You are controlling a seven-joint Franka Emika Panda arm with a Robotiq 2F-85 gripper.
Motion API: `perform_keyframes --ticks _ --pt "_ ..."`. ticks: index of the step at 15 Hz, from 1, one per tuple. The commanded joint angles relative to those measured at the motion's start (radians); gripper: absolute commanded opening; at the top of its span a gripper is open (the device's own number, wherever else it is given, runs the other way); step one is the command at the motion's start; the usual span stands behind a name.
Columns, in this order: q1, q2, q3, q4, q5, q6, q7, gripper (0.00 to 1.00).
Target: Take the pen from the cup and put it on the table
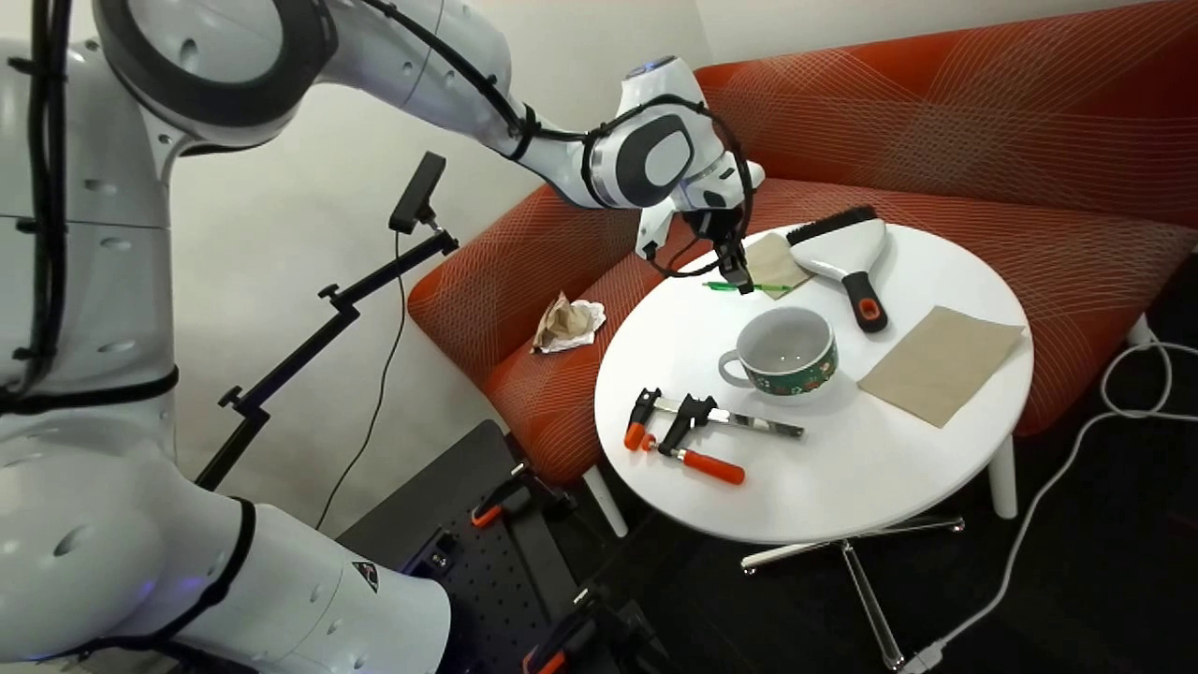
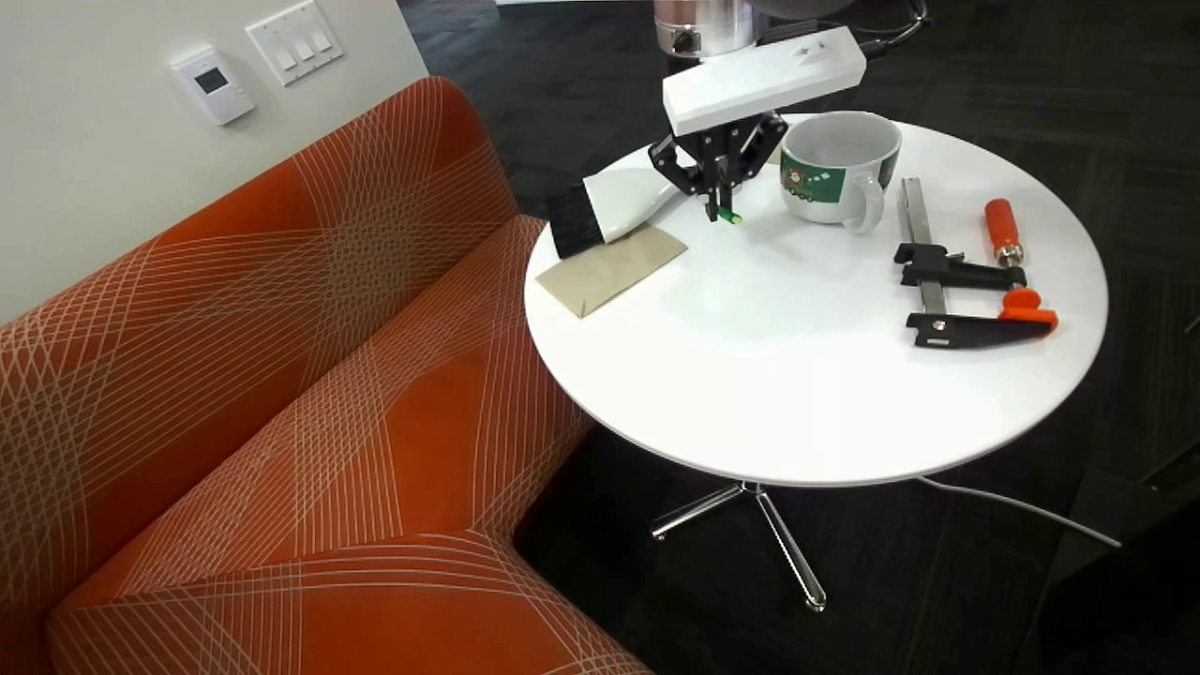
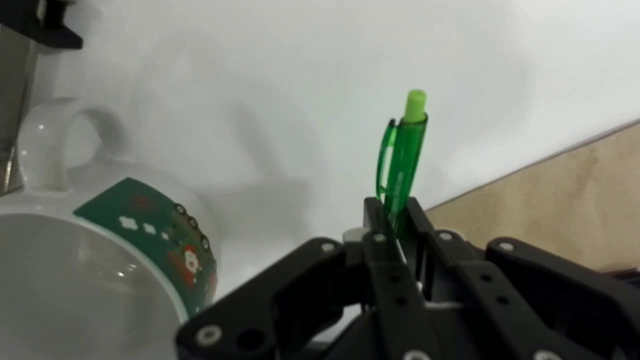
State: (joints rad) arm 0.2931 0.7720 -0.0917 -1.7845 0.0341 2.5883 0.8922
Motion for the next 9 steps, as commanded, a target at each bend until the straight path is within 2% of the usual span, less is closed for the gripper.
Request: perform_keyframes --ticks 1,7,9 --pt "0.024 0.018 -0.025 0.032 -0.009 -0.011 0.039 0.43" --pt "0.016 0.004 -0.021 0.028 0.0 -0.001 0.032 0.89" --pt "0.014 0.001 -0.019 0.028 0.002 -0.001 0.03 1.0"
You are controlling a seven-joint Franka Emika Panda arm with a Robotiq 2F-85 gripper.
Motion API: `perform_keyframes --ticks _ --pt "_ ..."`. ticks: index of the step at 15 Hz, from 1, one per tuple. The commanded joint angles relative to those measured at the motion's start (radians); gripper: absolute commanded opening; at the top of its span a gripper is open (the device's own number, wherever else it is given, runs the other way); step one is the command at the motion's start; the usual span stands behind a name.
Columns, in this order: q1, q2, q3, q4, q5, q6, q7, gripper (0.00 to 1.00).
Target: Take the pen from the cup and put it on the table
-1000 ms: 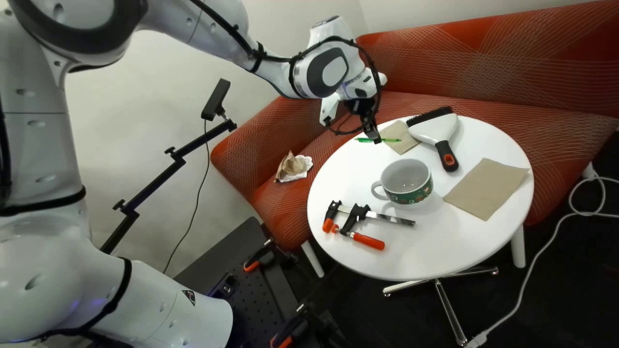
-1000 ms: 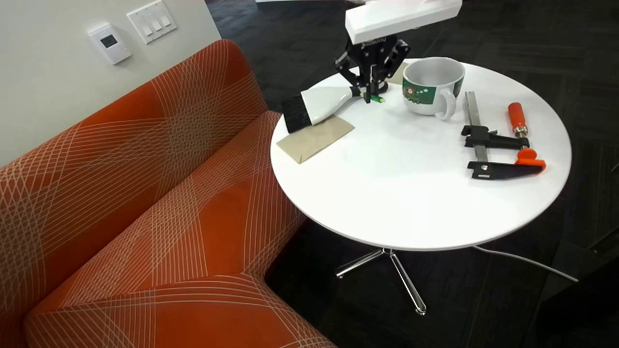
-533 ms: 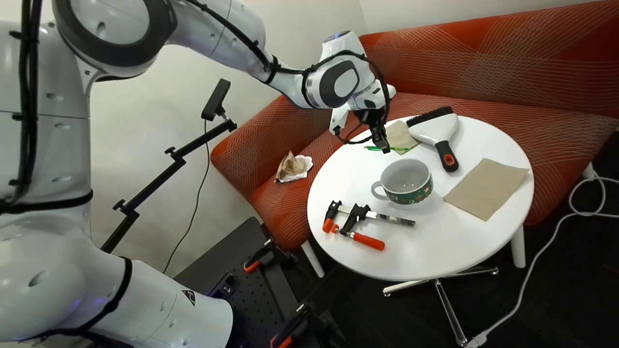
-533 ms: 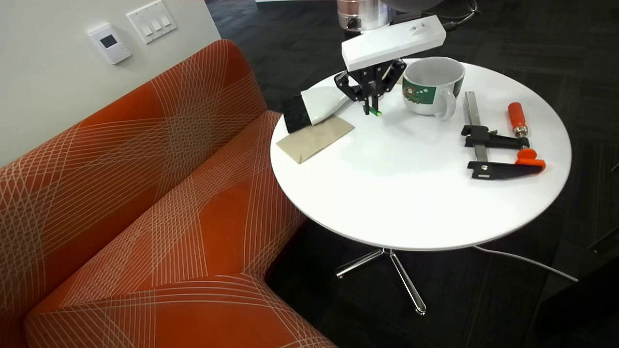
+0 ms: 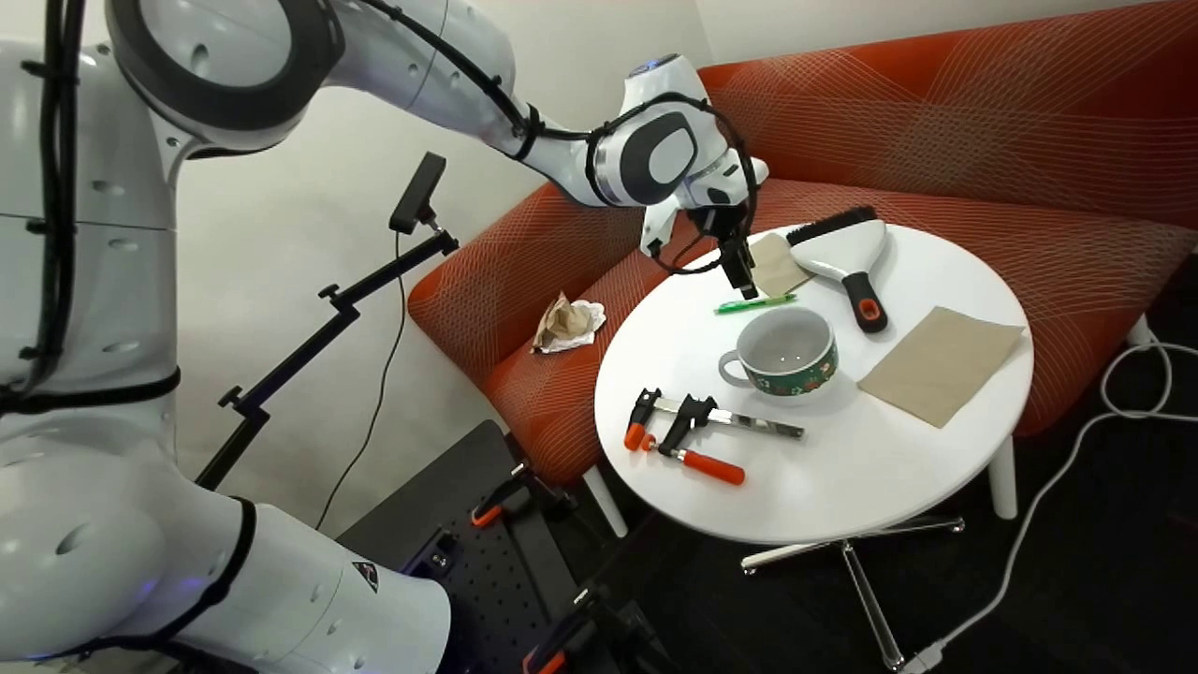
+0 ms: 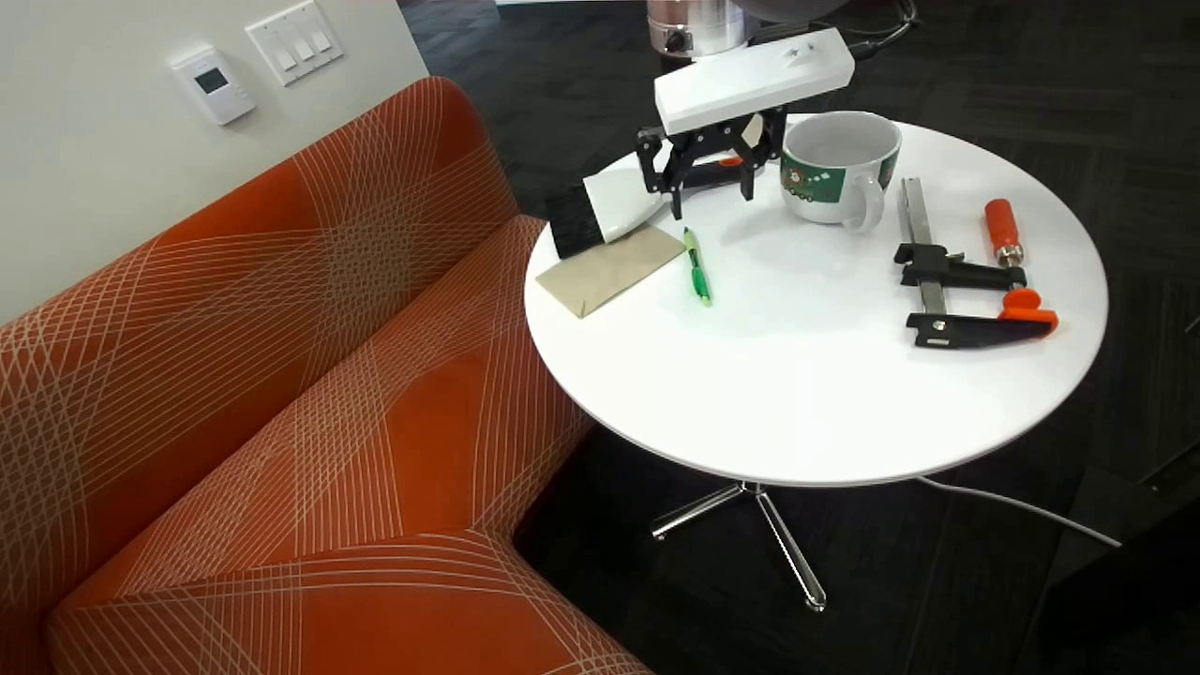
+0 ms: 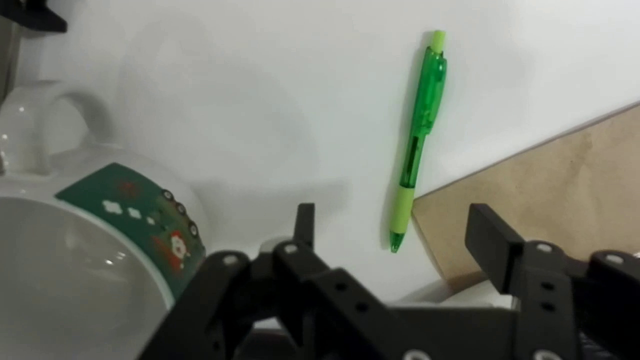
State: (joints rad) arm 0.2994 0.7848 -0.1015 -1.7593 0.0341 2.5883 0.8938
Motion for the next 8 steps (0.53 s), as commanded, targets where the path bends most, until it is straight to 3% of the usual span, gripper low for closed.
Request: perform_keyframes --ticks 1,8 --pt "0.008 -0.013 -0.009 0.003 0.002 -0.001 0.028 1.0" --pt "-0.002 0.002 0.001 0.007 -0.001 -0.002 0.0 1.0"
